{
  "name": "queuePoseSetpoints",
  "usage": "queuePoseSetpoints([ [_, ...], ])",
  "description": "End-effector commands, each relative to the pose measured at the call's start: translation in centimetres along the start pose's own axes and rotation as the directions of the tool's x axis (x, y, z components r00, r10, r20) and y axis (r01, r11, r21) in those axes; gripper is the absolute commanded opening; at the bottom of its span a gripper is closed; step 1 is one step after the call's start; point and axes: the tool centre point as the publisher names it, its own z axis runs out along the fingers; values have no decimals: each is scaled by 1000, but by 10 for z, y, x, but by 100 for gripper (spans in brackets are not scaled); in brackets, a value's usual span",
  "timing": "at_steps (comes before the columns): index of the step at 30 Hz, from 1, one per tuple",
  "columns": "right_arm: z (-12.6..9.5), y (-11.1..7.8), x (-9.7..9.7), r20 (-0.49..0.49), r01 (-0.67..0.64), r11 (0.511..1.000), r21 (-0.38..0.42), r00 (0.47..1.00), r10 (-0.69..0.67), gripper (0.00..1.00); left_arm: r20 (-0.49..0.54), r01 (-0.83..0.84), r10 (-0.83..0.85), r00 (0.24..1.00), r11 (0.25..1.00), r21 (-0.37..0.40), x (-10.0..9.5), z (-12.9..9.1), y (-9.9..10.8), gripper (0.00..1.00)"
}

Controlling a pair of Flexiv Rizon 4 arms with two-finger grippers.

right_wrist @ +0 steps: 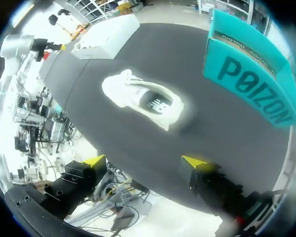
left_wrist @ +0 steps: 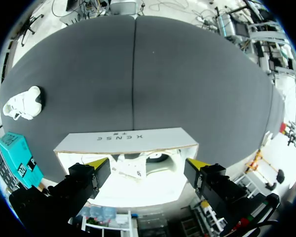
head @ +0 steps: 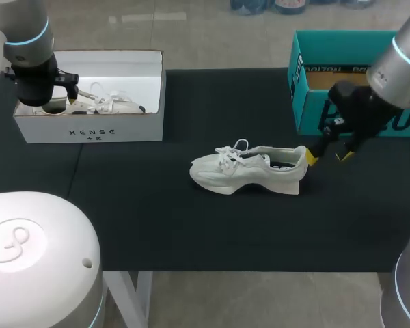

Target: Take the shoe out of the shoebox, open the shoe tongue, remove and reinsert the insole, then place the shoe into the shoebox

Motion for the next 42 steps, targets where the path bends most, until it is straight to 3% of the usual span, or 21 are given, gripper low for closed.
queuePoseSetpoints([
  [1, -14, -5, -5, -263, 577, 806, 134, 804, -533, 100, -2, -1, 1, 1000, 1000, -1, 0, -1, -1, 100],
  [10, -14, -5, -5, -263, 577, 806, 134, 804, -533, 100, -2, -1, 1, 1000, 1000, -1, 0, -1, -1, 100],
  [12, -17, -9, -8, -243, 626, 775, 90, 768, -592, 100, -2, -1, 1, 1000, 1000, -1, 0, -1, -1, 100],
  [13, -17, -11, -10, -233, 675, 735, 67, 727, -646, 100, -2, -1, 1, 1000, 1000, -1, 0, -1, -1, 100],
  [15, -21, -15, -13, -179, 772, 636, -11, 624, -761, 100, -2, -1, 1, 1000, 1000, -1, 0, -1, -1, 100],
  [16, -25, -17, -13, -138, 829, 554, -77, 542, -829, 100, -2, -1, 1, 1000, 1000, -1, 0, -1, -1, 100],
  [17, -28, -23, -12, -73, 892, 415, -177, 409, -910, 100, -2, -1, 1, 1000, 1000, -1, 0, -1, -1, 100],
  [19, -35, -35, -12, 67, 959, 117, -258, 139, -988, 100, -2, -1, 1, 1000, 1000, -1, 0, -1, -1, 100],
  [20, -38, -41, -10, 101, 955, 34, -295, 67, -993, 100, -2, -1, 1, 1000, 1000, -1, 0, -1, -1, 100],
  [21, -39, -42, -12, 101, 962, 31, -271, 61, -993, 100, -2, -1, 1, 1000, 1000, -1, 0, -1, -1, 100],
  [22, -39, -39, -11, 84, 972, 98, -215, 118, -990, 100, -2, -1, 1, 1000, 1000, -1, 0, -1, -1, 100],
  [23, -39, -37, -10, 50, 970, 86, -227, 99, -994, 100, -2, -1, 1, 1000, 1000, -1, 0, -1, -1, 100],
  [41, -39, -37, -10, 50, 970, 86, -227, 99, -994, 100, -2, -1, 1, 1000, 1000, -1, 0, -1, -1, 100],
  [42, -35, -32, -9, 20, 960, 132, -246, 141, -990, 100, -2, -1, 1, 1000, 1000, -1, 0, -1, -1, 100],
])
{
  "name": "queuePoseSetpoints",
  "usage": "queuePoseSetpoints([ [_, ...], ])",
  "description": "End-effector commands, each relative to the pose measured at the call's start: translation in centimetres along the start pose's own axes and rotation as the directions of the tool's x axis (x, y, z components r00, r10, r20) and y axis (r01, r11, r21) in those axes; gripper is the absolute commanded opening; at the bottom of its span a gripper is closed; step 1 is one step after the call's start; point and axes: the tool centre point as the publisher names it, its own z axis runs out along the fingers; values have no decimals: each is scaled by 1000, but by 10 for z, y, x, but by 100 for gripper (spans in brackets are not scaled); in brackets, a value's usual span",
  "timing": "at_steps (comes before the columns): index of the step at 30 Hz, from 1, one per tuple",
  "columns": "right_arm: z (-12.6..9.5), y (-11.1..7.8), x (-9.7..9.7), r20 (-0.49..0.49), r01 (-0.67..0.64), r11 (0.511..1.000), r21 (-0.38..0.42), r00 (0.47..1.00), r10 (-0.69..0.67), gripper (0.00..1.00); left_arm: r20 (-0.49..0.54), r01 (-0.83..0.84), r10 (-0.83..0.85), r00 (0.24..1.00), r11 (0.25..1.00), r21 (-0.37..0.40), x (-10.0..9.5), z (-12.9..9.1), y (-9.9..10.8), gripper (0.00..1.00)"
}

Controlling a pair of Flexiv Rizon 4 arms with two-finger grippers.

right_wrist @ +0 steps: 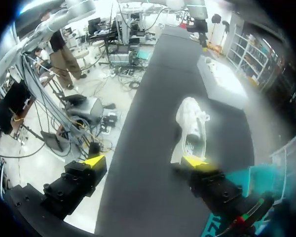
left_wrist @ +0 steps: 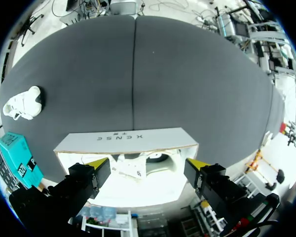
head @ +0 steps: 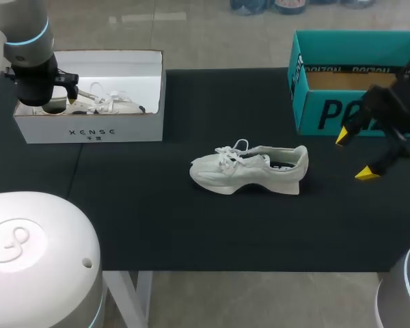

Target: Take the shoe out of the shoebox, open the shoe tongue, remove and reinsert the insole, then place the shoe into the shoebox

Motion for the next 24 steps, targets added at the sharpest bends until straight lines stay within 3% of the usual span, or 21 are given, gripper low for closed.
queuePoseSetpoints([
  [1, 11, -3, -1, 45, 102, 991, -88, 994, -98, 100, -2, -1, 1, 1000, 1000, -1, 0, -1, -1, 100],
  [5, 19, -9, -8, 100, -14, 976, -215, 994, 36, 100, -2, -1, 1, 1000, 1000, -1, 0, -1, -1, 100],
  [9, 29, -28, -8, 132, -116, 907, -404, 974, 184, 100, -2, -1, 1, 1000, 1000, -1, 0, -1, -1, 100],
  [13, 35, -38, -7, 173, -165, 864, -475, 946, 275, 100, -2, -1, 1, 1000, 1000, -1, 0, -1, -1, 100],
  [18, 47, -49, -11, 195, -172, 777, -606, 914, 355, 100, -2, -1, 1, 1000, 1000, -1, 0, -1, -1, 100],
  [24, 66, -58, -21, 198, -134, 709, -693, 909, 366, 100, -2, -1, 1, 1000, 1000, -1, 0, -1, -1, 100],
])
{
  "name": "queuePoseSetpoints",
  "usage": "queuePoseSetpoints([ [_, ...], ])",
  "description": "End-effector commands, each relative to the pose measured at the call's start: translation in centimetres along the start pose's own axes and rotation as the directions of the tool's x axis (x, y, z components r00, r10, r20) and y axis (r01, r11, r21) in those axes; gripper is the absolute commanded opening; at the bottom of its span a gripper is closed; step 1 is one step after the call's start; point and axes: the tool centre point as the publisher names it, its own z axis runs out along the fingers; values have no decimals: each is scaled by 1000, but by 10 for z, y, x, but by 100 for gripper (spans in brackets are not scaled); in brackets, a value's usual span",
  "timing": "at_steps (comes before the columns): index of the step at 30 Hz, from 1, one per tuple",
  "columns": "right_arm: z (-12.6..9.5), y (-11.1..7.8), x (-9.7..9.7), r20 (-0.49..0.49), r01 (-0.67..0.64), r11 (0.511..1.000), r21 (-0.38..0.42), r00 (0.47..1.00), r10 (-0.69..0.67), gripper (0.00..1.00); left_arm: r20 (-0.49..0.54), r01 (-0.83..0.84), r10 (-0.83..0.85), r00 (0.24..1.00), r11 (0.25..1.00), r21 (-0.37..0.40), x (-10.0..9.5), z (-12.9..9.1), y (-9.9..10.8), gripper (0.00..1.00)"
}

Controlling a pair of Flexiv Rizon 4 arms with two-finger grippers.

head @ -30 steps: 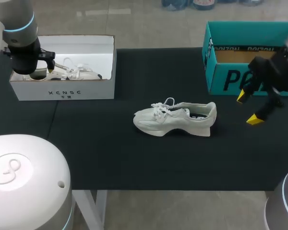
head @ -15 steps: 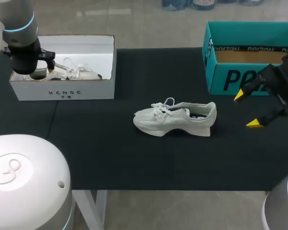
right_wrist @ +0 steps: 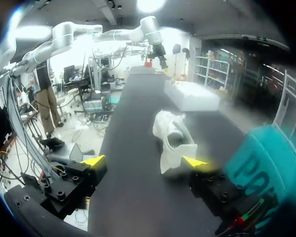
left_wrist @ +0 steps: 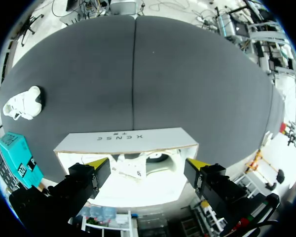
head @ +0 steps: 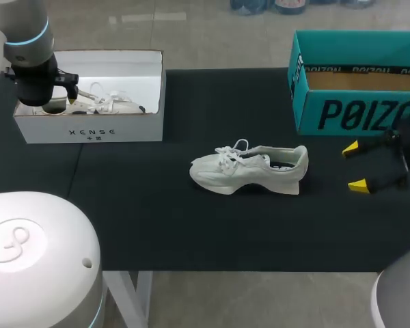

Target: Take the shoe out of the shoebox, open the shoe tongue, remove and reinsert the insole, then place the shoe into the shoebox

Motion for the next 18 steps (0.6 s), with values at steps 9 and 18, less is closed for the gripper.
queuePoseSetpoints([
  [9, 27, -25, -9, 78, -9, 954, -301, 996, 34, 100, -2, -1, 1, 1000, 1000, -1, 0, -1, -1, 100],
  [18, 29, -23, -27, 52, 16, 977, -212, 999, -5, 100, -2, -1, 1, 1000, 1000, -1, 0, -1, -1, 100],
])
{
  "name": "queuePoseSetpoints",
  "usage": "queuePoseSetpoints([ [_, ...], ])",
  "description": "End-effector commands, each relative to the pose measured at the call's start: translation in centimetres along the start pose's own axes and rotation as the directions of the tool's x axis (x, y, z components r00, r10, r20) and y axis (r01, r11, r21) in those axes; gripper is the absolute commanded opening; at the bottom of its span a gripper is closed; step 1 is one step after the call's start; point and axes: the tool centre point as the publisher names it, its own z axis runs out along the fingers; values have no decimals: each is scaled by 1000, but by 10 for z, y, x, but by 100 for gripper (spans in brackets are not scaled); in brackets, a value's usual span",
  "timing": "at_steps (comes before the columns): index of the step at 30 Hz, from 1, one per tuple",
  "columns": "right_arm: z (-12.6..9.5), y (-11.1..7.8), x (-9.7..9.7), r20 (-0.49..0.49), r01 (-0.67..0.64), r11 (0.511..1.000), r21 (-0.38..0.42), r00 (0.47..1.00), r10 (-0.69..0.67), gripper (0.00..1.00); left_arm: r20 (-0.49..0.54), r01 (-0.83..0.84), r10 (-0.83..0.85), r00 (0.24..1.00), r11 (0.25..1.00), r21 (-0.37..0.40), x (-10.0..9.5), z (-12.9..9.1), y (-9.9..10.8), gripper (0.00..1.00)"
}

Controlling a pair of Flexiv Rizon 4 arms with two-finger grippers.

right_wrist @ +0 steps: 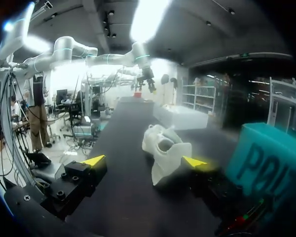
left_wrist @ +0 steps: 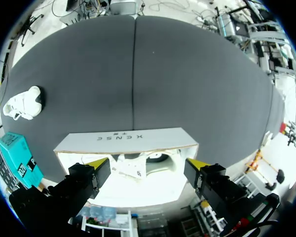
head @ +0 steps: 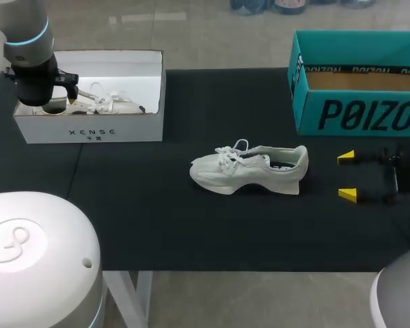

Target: Take the shoe out of the shoebox, open the shoe tongue, remove and reinsert the insole, then place the shoe into the shoebox

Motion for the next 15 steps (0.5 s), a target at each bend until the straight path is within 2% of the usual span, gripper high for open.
queuePoseSetpoints([
  [1, 5, 1, -14, -38, 5, 997, 79, 999, -2, 100, -2, -1, 1, 1000, 1000, -1, 0, -1, -1, 100],
  [4, 6, -10, -23, -48, -1, 993, 115, 999, 7, 100, -2, -1, 1, 1000, 1000, -1, 0, -1, -1, 100],
  [8, 7, -25, -30, -37, -6, 992, 123, 999, 11, 100, -2, -1, 1, 1000, 1000, -1, 0, -1, -1, 100],
  [15, 7, -52, -41, -9, 9, 997, 82, 1000, -8, 100, -2, -1, 1, 1000, 1000, -1, 0, -1, -1, 100],
])
